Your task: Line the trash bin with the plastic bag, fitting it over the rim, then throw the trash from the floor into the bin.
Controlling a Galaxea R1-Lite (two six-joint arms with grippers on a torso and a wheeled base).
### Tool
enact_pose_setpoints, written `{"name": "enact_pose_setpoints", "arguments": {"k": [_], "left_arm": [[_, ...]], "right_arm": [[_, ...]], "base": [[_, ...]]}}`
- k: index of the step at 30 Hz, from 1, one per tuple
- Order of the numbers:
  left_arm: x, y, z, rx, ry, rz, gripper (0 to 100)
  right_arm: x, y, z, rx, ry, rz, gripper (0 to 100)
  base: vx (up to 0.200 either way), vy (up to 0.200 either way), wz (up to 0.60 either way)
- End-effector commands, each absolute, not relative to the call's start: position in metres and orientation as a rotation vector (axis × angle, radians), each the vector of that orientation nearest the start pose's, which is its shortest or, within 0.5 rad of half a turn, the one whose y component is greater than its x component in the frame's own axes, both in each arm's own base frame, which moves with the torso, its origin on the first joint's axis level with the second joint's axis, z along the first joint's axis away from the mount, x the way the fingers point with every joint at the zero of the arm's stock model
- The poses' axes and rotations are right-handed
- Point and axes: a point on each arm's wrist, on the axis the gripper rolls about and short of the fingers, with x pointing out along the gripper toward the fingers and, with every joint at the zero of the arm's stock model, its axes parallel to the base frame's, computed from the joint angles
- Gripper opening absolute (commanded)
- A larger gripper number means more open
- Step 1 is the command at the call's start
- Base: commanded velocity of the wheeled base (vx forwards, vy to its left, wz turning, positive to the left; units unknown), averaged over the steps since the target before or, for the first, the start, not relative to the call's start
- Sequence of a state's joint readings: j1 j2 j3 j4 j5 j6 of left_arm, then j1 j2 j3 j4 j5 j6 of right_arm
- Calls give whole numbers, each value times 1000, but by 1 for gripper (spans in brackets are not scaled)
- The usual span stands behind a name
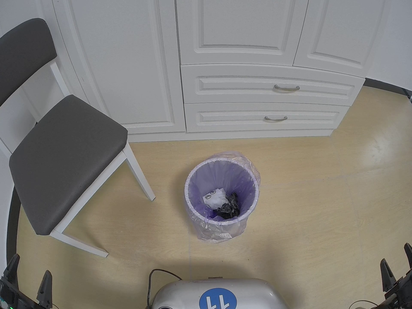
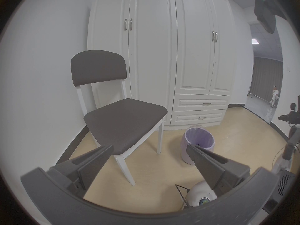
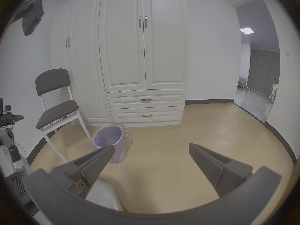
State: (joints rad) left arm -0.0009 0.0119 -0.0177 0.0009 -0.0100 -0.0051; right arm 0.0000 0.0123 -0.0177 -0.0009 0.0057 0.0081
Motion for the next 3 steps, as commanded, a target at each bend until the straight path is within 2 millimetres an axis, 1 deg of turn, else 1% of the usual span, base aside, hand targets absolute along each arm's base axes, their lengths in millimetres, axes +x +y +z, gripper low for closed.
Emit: {"name": "enact_pose_setpoints", "arguments": {"k": [1, 3], "left_arm": [[-23, 0, 75, -6, 0, -9, 100], [-23, 0, 75, -6, 0, -9, 100]], "right_arm": [[-23, 0, 76, 9, -2, 6, 100], [-23, 0, 76, 9, -2, 5, 100]], "base": [[0, 0, 0], [0, 0, 0]]}}
